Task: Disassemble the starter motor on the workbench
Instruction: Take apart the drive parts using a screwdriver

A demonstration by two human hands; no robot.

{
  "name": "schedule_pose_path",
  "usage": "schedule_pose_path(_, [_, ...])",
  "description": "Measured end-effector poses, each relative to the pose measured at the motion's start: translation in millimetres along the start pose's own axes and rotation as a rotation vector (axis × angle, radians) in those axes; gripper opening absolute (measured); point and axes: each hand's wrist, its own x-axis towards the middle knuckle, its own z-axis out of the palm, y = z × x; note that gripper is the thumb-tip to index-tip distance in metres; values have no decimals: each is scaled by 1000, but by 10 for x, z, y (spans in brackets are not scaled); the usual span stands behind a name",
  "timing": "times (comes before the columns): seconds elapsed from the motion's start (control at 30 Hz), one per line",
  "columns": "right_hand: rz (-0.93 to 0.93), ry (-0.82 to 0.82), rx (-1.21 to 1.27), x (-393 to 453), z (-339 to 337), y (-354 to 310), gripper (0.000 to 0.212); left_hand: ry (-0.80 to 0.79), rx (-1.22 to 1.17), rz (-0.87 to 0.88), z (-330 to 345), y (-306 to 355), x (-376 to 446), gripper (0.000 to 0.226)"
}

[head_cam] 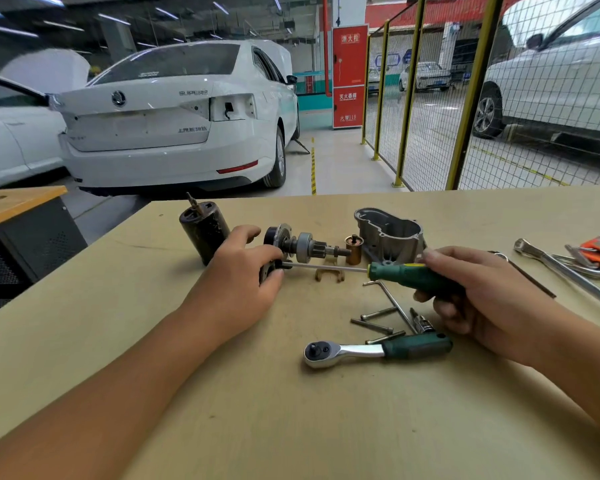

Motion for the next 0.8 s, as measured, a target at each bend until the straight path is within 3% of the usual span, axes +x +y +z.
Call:
schedule_pose_path(0.17, [-40,-17,98,-8,-21,36,53,-2,8,1,-9,4,-5,26])
schedule_pose_path(0.4, [20,-1,-46,-10,-13,-5,34,-2,4,-1,-1,-9,4,23])
schedule_pose_path(0.6, [-31,-28,107,12,-39,35,50,-1,1,-1,-6,-17,5,22])
schedule_pose_path(0.8, [1,-37,-47,-8,-12,14,44,1,-8,1,-3,-8,7,21])
